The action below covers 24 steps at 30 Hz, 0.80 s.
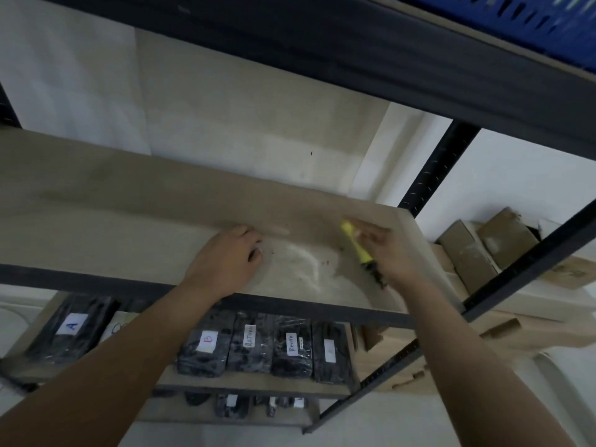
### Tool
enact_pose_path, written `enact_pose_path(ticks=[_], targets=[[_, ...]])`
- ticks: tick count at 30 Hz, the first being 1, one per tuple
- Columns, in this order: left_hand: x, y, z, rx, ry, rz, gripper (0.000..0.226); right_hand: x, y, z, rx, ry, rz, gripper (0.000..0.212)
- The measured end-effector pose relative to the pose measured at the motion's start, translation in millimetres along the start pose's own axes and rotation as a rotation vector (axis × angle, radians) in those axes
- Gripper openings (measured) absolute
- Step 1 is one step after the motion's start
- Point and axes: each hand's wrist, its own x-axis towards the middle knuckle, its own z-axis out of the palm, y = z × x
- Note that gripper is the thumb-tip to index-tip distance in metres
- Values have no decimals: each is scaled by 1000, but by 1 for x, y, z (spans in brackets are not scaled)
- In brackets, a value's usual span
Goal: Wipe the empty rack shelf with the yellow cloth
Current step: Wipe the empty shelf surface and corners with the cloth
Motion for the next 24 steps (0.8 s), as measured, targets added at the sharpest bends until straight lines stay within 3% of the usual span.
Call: enact_pose_path(ticks=[2, 4, 6, 9, 13, 16, 18, 21, 24], targets=[[0, 0, 1, 16, -3, 10, 32, 6, 28, -29, -212, 168, 135, 38], [0, 0, 1, 24, -4, 7, 32, 9, 50, -42, -545, 125, 235, 42], [0, 2, 0, 25, -6, 0, 32, 13, 58, -31, -761, 51, 218, 46], [1, 2, -1, 17, -25, -9, 33, 10, 40, 11, -680, 67, 162, 42], [1, -1, -4, -6, -78, 13, 35, -30, -2, 55, -512, -50, -86, 35], [-3, -7, -13, 20, -116, 80, 38, -46, -31, 46, -94, -245, -23, 34], [-7, -12, -18, 68, -107, 124, 51, -31, -37, 31, 96, -214, 74, 36], [-11, -16, -19, 60, -96, 85, 47, 22, -35, 28, -51, -65, 113, 37], [-10, -15, -17, 51, -76, 59, 40, 71, -32, 55, -208, -55, 113, 35]])
